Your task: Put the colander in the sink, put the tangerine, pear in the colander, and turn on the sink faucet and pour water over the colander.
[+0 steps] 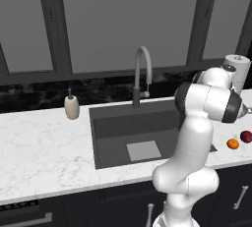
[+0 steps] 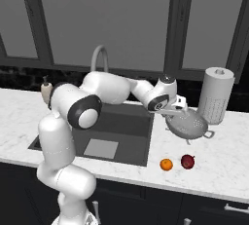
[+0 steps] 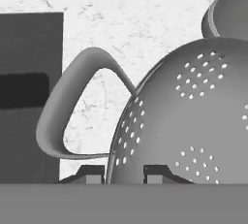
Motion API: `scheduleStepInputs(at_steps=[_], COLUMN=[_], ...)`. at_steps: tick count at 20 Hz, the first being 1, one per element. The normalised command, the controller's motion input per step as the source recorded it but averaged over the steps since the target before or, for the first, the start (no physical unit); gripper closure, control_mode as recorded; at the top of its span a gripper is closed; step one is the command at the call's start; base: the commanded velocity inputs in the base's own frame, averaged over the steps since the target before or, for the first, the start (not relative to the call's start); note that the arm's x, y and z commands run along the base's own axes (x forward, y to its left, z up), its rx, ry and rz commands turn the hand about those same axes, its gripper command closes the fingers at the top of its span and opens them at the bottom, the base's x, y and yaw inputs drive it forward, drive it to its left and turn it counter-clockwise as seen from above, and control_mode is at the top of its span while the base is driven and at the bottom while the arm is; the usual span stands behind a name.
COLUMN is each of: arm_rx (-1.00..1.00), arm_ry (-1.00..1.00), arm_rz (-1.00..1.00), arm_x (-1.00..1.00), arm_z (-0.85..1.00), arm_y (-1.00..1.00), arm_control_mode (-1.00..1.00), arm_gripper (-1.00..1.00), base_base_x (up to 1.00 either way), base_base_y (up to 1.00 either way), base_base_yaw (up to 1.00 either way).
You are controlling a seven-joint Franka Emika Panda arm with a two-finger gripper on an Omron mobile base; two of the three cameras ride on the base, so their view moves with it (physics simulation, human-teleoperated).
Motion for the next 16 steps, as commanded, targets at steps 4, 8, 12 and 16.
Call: scheduleStepInputs(at_steps=[4,8,12,16], arm_rx=[-0.15,-0.14,-0.02,0.0], arm_ry=[-0.23,-0.17,0.01,0.0], arm_rz=[0.11,0.14,0.13,0.19], arm_x=[0.0,-0.1,-0.32,-0.22], arm_z=[0.24,0.2,0.2,0.13], arm_y=[0.27,0.36,0.67,0.83], arm_control_mode=[-1.0,-1.0,-1.0,-1.0], arm_gripper=[1.0,1.0,1.0,1.0], base_base_x=[0.0,0.0,0.0,0.0], base_base_y=[0.0,0.0,0.0,0.0], base_base_yaw=[0.0,0.0,0.0,0.0])
